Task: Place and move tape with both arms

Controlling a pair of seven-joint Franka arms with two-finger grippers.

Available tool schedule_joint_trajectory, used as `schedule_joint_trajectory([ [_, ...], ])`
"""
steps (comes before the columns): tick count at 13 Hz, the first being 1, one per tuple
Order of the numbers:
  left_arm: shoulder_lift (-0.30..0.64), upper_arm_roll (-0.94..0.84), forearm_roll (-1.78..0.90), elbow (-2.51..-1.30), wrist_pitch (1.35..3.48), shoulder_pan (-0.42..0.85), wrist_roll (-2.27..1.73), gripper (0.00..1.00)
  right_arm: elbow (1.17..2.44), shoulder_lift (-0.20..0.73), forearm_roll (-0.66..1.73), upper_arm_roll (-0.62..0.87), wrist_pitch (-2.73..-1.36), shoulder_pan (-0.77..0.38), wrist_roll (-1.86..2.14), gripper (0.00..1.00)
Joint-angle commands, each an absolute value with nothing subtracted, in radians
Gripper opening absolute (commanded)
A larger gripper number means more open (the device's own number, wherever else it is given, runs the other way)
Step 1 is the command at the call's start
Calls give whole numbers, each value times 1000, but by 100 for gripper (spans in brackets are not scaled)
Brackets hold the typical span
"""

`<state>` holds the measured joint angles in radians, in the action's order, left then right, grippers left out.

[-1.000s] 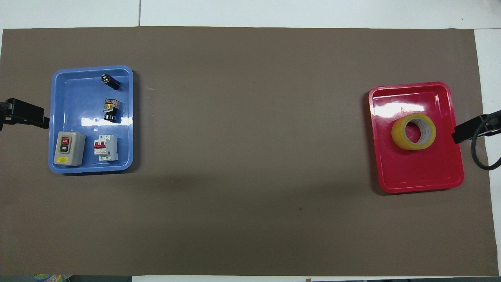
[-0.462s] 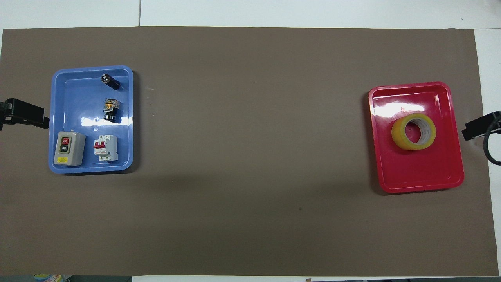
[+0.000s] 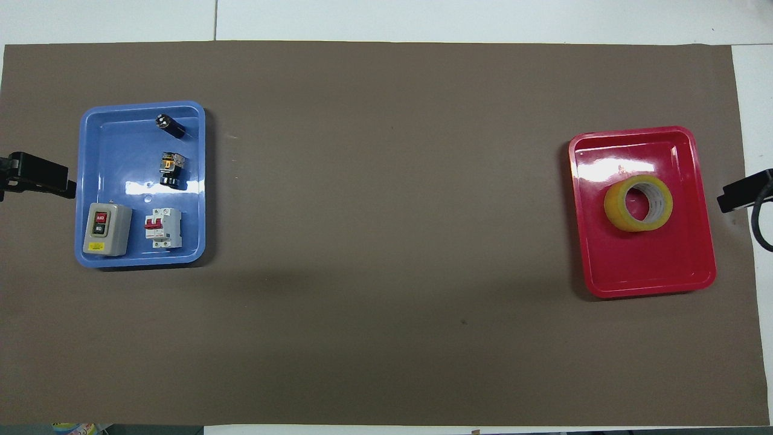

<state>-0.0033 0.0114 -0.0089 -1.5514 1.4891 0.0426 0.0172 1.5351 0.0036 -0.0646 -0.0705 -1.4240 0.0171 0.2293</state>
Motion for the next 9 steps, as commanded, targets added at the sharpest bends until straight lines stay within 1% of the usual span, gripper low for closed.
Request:
schedule_joint_trajectory([
  [1,-28,12,-21,-1580,1497,37,18,100,1523,9,-60,-64,-1434,43,232,100],
  [9,-28,12,-21,-1580,1497,37,18,100,1523,8,-57,-64,-1448,37,225,100],
])
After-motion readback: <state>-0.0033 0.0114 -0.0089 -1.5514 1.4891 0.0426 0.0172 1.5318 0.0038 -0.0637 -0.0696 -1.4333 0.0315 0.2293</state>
